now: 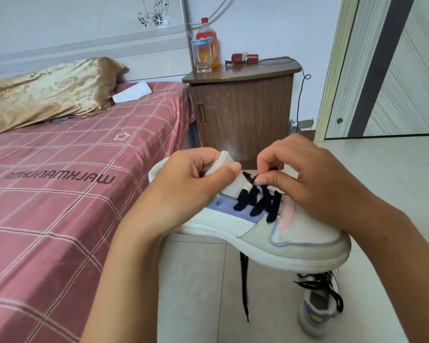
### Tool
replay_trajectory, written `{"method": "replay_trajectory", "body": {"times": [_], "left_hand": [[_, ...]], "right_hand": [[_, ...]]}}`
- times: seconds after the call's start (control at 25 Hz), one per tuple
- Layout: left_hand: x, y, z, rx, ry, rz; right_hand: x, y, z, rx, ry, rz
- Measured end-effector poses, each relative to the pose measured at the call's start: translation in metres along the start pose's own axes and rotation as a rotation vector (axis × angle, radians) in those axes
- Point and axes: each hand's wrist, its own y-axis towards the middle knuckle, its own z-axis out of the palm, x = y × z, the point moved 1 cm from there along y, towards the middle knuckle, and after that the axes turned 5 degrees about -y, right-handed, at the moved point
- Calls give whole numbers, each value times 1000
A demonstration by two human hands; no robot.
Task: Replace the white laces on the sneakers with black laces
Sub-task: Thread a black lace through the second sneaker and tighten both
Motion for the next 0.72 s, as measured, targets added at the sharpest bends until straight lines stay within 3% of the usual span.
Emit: {"method": "replay_trajectory", "body": {"times": [0.12, 0.28, 0.36, 0.44, 0.52, 0.64, 0.72], "left_hand": [[-1, -4, -1, 90, -78, -34], [0, -2, 2, 58, -104, -20], [0, 1, 5, -34, -240, -37], [3, 3, 14, -230, -352, -95], [10, 7, 22, -428, -565, -210], [10, 9, 33, -409, -1087, -366], [6, 7, 39, -449, -1193, -351]], "right_hand": [[3, 3, 0, -117, 52, 7], [6, 6, 10, -332, -203, -76], [5, 8, 12, -373, -287, -11], [9, 7, 12, -399, -267, 77], [15, 3, 18, -398, -179, 81], [20, 0, 30, -348, 26, 165], [19, 1, 31, -370, 174, 249]]}}
